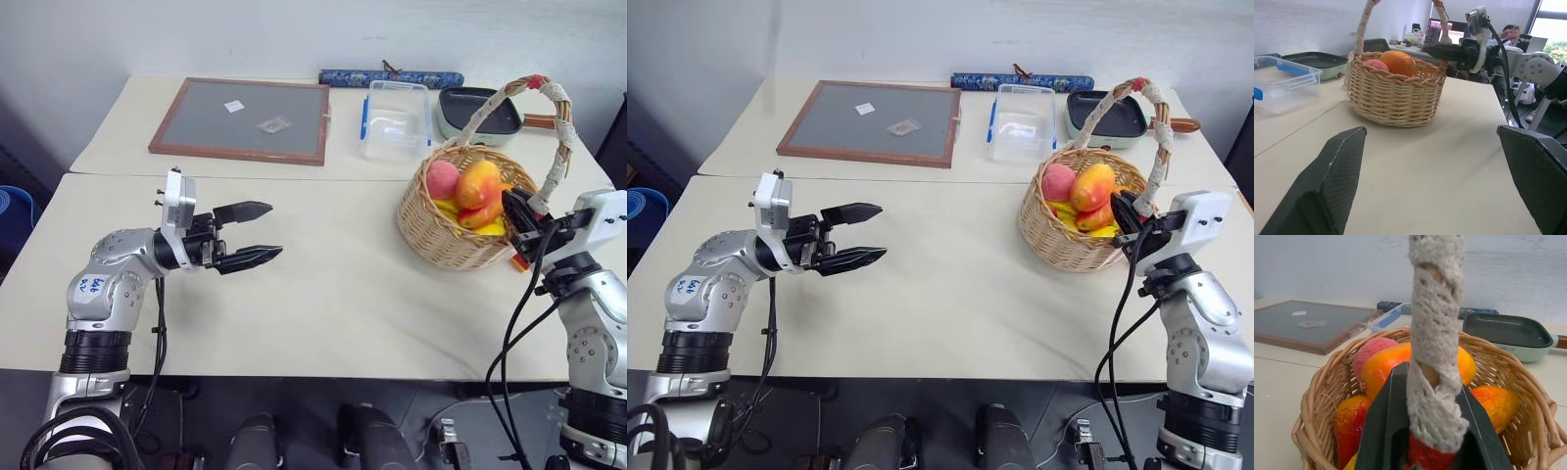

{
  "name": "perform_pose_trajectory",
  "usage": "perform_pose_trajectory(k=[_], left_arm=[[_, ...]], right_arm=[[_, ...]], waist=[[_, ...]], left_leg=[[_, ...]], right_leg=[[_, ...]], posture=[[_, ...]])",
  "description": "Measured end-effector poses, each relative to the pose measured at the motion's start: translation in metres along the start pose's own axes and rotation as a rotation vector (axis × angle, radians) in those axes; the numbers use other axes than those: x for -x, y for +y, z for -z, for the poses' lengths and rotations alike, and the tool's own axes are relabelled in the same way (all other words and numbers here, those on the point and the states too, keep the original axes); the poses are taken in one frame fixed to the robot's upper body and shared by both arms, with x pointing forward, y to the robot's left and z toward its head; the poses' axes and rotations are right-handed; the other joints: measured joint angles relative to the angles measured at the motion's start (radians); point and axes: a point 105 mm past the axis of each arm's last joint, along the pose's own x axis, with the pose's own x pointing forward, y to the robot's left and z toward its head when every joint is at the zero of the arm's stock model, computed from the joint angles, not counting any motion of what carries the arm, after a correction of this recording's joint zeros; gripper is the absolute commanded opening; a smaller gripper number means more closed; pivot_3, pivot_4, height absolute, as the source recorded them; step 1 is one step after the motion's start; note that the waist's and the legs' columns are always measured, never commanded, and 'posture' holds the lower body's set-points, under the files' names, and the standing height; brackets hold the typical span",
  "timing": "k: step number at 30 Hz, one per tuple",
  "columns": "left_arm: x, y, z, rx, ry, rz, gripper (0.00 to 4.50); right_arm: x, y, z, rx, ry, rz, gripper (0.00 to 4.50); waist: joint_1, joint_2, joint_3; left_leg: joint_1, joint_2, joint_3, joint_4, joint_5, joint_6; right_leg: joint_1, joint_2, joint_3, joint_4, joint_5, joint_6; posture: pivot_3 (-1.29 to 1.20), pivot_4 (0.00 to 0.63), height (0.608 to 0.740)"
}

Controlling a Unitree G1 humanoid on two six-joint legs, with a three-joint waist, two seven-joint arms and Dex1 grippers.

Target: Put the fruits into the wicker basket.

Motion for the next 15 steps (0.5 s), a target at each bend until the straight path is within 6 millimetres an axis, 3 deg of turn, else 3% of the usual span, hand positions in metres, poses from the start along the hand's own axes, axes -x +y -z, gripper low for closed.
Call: perform_pose_trajectory(k=[6,12,13,15], left_arm=[[-0.001,0.001,-0.001,-0.001,-0.001,0.009,4.5],[-0.001,0.0,0.0,-0.016,0.021,0.022,4.5],[0.005,-0.001,0.002,-0.012,0.039,0.01,4.5],[0.023,-0.002,0.012,0.005,0.09,-0.039,4.5]], right_arm=[[-0.001,-0.019,0.009,-0.071,0.123,-0.027,2.2],[0.004,-0.031,-0.013,0.045,0.149,-0.1,4.23],[0.012,-0.032,-0.014,0.061,0.167,-0.125,4.47],[0.029,-0.034,-0.015,0.078,0.191,-0.171,4.47]], waist=[[0.002,0.0,0.0],[0.002,0.001,0.0],[0.003,0.001,0.0],[0.002,0.001,0.0]], left_leg=[[0.002,0.0,0.0,0.0,0.0,0.0],[0.001,0.001,0.0,-0.001,0.0,0.0],[0.002,0.001,0.0,-0.002,0.0,0.0],[0.002,0.002,0.0,-0.003,-0.001,-0.001]], right_leg=[[0.002,-0.001,0.0,-0.001,0.0,0.0],[0.001,0.0,-0.001,-0.001,0.0,0.0],[0.001,0.0,-0.001,-0.001,0.0,0.0],[0.001,0.0,-0.001,-0.001,0.0,0.0]], posture=[[0.0,0.15,0.74],[0.0,0.15,0.74],[0.0,0.15,0.74],[0.0,0.15,0.74]])
